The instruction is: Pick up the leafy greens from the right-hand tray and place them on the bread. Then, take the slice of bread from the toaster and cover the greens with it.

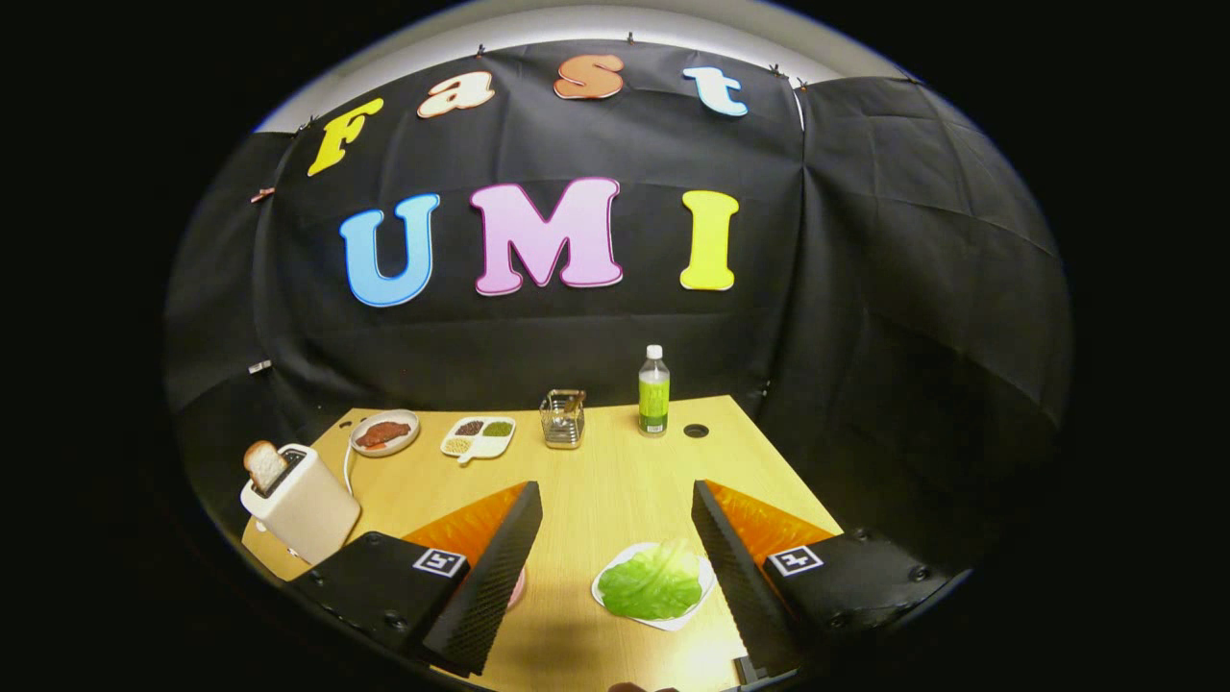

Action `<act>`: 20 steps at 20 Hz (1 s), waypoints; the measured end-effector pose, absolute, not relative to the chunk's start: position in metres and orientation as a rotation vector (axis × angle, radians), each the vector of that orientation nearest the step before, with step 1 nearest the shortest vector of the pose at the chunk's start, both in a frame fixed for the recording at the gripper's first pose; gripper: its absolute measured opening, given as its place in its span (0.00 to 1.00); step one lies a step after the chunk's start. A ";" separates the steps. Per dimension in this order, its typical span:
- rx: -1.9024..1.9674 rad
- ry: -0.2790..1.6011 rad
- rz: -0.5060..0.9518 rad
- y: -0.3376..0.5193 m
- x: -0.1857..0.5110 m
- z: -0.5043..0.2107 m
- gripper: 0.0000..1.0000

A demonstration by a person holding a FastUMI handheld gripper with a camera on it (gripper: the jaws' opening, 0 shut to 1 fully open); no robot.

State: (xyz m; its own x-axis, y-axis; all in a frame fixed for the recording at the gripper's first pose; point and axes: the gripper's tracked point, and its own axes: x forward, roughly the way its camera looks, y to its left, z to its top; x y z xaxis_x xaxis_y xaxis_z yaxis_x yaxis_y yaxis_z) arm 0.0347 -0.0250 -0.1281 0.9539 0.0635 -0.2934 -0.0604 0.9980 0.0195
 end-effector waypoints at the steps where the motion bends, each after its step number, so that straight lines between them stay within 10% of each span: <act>1: 0.008 0.317 0.063 -0.026 0.036 -0.140 0.98; 20: 0.002 0.705 0.001 -0.066 0.078 -0.365 0.99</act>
